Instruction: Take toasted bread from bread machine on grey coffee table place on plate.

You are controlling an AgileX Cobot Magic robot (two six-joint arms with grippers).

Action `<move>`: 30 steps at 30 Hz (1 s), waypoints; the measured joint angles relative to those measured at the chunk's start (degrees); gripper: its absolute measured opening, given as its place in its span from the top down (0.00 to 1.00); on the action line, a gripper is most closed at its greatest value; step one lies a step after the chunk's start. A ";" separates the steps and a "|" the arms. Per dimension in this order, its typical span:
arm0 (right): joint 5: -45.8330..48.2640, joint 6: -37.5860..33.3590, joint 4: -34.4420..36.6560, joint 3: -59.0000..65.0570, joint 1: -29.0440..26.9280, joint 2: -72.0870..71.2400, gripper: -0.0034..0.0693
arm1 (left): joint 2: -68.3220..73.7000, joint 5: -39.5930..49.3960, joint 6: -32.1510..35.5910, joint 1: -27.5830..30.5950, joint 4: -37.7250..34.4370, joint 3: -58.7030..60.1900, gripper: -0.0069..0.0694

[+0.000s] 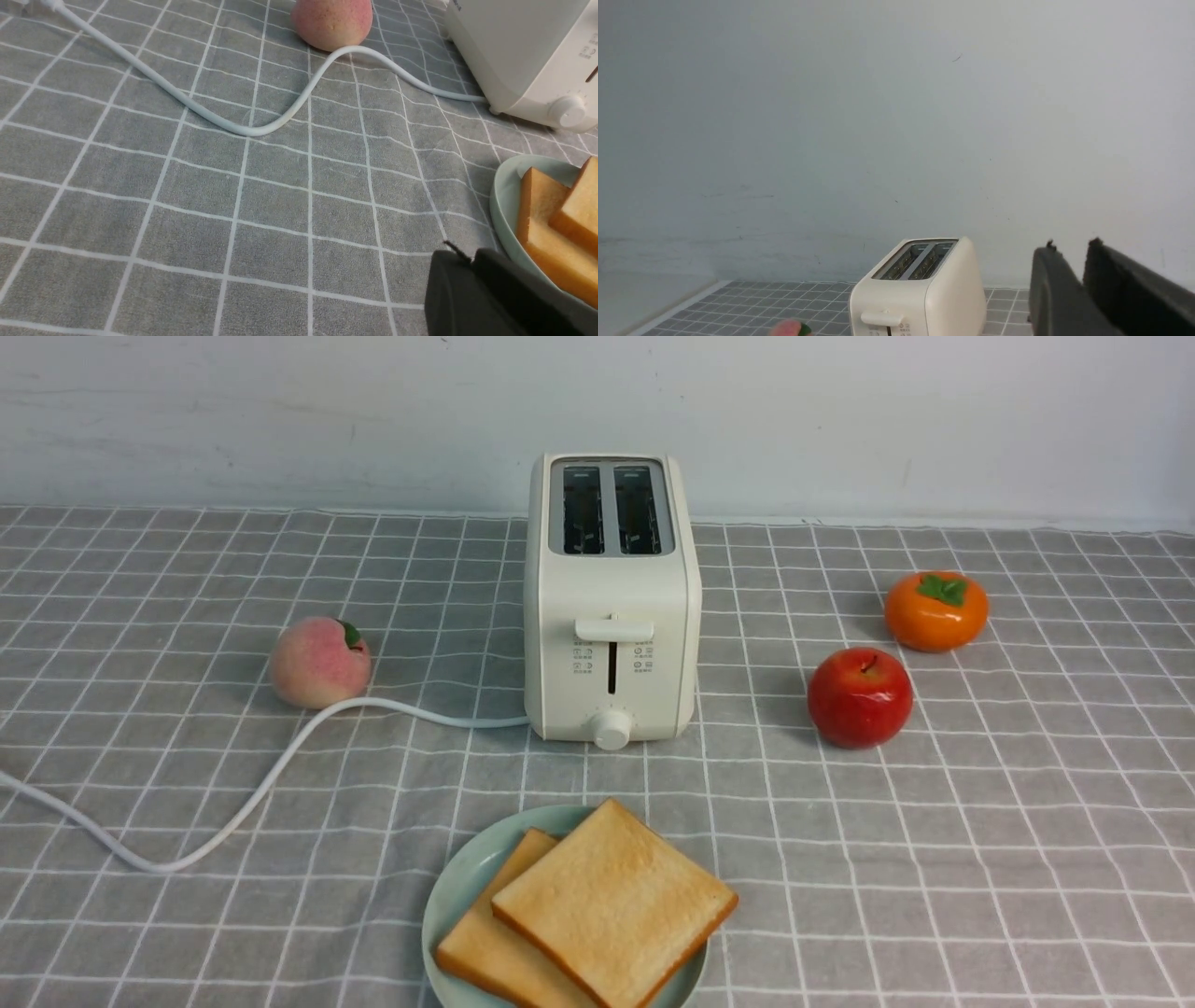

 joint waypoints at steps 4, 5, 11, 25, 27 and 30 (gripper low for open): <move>2.48 -7.96 8.11 0.22 0.00 0.00 0.80 | 0.00 0.00 0.00 0.00 0.00 0.00 0.84; 2.77 -9.33 8.96 0.82 0.00 0.00 0.79 | 0.00 0.00 0.00 0.00 0.00 0.00 0.84; 3.35 -14.14 7.80 9.66 -1.58 -2.42 0.79 | 0.00 -0.06 0.00 0.00 0.00 0.00 0.83; 19.99 -15.30 7.17 20.31 -21.48 -7.37 0.77 | 0.00 -0.13 0.00 0.04 0.00 0.07 0.81; 20.04 -15.30 7.22 20.31 -21.51 -7.37 0.77 | 0.00 -0.13 0.00 0.04 0.00 0.07 0.81; 20.04 -15.30 7.22 20.31 -21.57 -7.40 0.76 | 0.00 -0.07 0.00 0.04 0.00 0.07 0.81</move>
